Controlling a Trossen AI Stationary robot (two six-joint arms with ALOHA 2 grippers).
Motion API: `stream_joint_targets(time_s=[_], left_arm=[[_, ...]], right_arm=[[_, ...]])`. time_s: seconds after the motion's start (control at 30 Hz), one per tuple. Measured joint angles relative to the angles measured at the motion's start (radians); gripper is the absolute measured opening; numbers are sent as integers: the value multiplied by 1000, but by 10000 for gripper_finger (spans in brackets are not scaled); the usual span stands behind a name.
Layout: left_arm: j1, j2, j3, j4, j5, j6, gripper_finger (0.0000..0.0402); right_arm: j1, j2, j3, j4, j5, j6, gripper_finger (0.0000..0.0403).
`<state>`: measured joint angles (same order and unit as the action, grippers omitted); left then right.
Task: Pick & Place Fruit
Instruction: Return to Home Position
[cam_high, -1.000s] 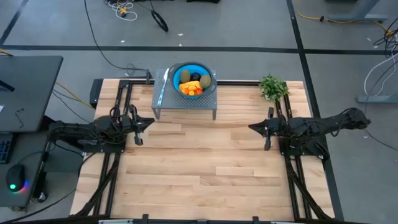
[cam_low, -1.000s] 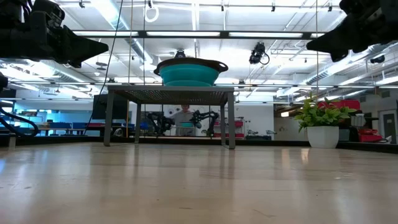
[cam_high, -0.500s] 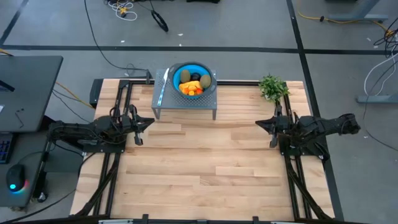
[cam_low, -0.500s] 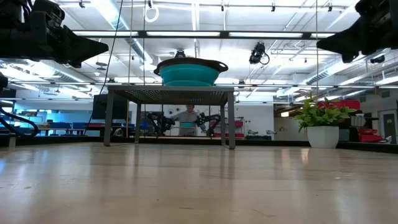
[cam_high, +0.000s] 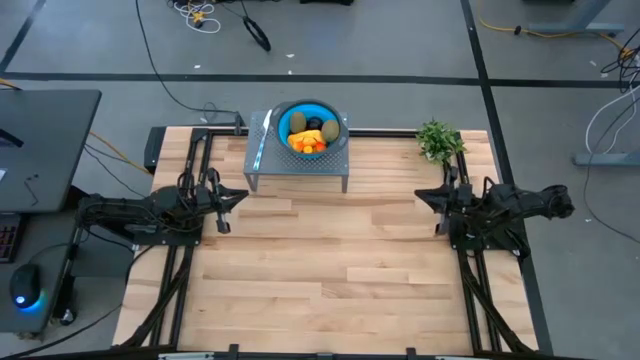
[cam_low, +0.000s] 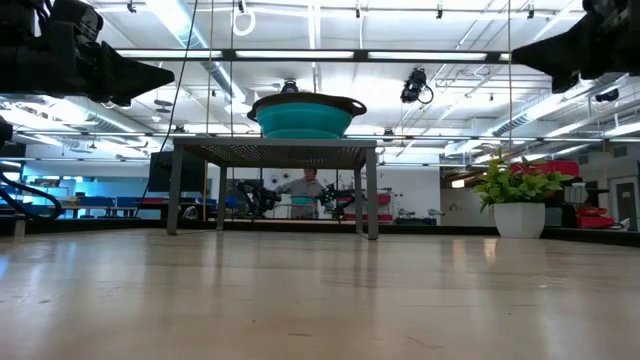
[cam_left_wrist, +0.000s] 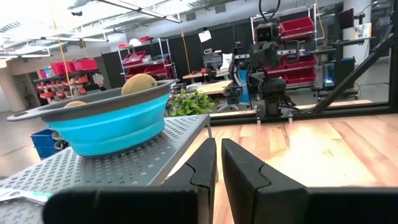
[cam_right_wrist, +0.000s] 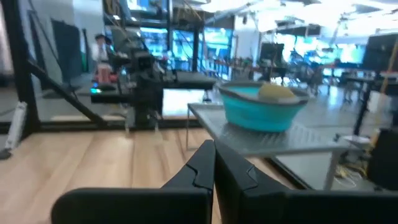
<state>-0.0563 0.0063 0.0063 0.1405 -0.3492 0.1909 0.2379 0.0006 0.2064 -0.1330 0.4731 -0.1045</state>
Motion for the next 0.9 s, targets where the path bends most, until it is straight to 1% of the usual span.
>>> stream_joint_targets(time_s=[0.1, 0.2, 0.37, 0.5, 0.67, 0.8, 0.9], left_arm=[[0, 0, 0, -1, 1, 8, 34], [0, 0, 0, 0, 1, 4, 34], [0, 0, 0, 0, 2, 0, 34], [0, 0, 0, 0, 2, 0, 36], [0, 0, 0, 0, 2, 29, 34], [0, 0, 0, 0, 2, 38, 34], [0, 0, 0, 0, 2, 30, 36]], right_arm=[[0, 0, 0, 41, -40, -23, 8], [0, 0, 4, 34, -55, -28, 8], [0, 0, 1, -52, -55, 18, 8], [0, 0, -52, -60, -31, 61, 8], [0, 0, -148, 40, -31, 61, 8], [0, -1, -155, 73, -55, 33, 8], [0, 0, -155, 63, -38, 28, 8]])
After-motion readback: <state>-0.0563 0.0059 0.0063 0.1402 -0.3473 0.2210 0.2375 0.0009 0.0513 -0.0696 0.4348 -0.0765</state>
